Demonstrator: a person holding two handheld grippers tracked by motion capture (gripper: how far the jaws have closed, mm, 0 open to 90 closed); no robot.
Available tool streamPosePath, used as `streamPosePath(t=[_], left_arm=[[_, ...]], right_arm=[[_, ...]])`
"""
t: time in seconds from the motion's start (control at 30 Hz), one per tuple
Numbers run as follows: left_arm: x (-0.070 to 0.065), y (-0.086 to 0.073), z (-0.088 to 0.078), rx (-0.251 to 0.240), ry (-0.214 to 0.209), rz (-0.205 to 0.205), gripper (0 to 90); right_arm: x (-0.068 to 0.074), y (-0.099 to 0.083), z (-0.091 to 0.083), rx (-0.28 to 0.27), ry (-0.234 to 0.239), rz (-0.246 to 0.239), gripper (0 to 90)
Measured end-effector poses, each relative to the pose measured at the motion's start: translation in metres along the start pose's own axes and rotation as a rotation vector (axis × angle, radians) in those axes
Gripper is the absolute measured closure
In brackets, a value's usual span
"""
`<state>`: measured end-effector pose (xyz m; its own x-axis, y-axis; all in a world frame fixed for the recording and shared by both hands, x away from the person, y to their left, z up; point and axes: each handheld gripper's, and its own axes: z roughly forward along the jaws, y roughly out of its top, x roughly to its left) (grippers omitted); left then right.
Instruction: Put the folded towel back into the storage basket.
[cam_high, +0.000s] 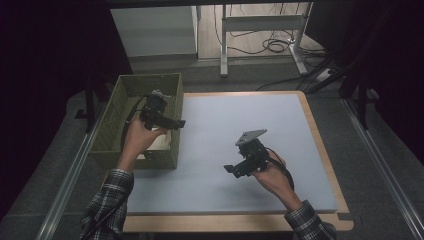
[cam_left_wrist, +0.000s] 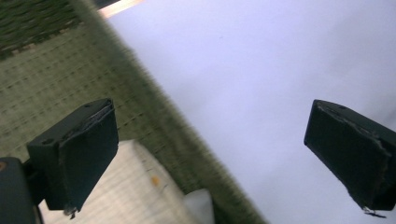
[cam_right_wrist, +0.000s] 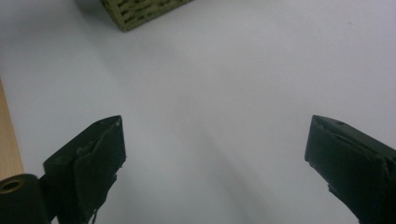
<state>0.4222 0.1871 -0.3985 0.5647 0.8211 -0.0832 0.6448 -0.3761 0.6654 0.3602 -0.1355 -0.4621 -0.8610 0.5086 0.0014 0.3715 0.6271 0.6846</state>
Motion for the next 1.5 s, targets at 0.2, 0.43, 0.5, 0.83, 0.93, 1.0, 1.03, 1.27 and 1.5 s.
streamPosePath(t=[0.2,0.43,0.5,0.83,0.93,1.0,1.03,1.27,1.5], left_arm=[[-0.019,0.005,0.006,-0.005,-0.041,0.038,2.9],[-0.049,0.004,0.018,-0.026,-0.092,0.086,2.8],[-0.057,0.002,0.020,-0.026,-0.095,0.107,2.6],[-0.102,-0.023,0.035,-0.065,-0.157,0.196,2.5],[-0.114,-0.035,0.040,-0.071,-0.178,0.218,2.2],[-0.120,-0.044,0.043,-0.077,-0.196,0.224,2.1],[-0.125,-0.050,0.045,-0.076,-0.197,0.239,1.9],[-0.138,-0.089,0.064,-0.071,-0.213,0.229,1.1],[-0.132,-0.126,0.084,-0.048,-0.141,0.182,0.0]], right_arm=[[-0.007,-0.017,-0.012,0.004,-0.024,0.014,3.2],[-0.014,-0.038,-0.027,-0.008,-0.041,0.032,2.8],[-0.015,-0.044,-0.031,-0.009,-0.049,0.036,2.8],[-0.022,-0.075,-0.047,-0.024,-0.094,0.062,2.8],[-0.025,-0.086,-0.049,-0.039,-0.089,0.080,2.5],[-0.027,-0.093,-0.049,-0.046,-0.088,0.087,1.9],[-0.027,-0.096,-0.048,-0.045,-0.089,0.087,1.8],[-0.031,-0.117,-0.047,-0.050,-0.088,0.090,0.9],[-0.034,-0.134,-0.032,0.008,-0.119,0.097,0.4]])
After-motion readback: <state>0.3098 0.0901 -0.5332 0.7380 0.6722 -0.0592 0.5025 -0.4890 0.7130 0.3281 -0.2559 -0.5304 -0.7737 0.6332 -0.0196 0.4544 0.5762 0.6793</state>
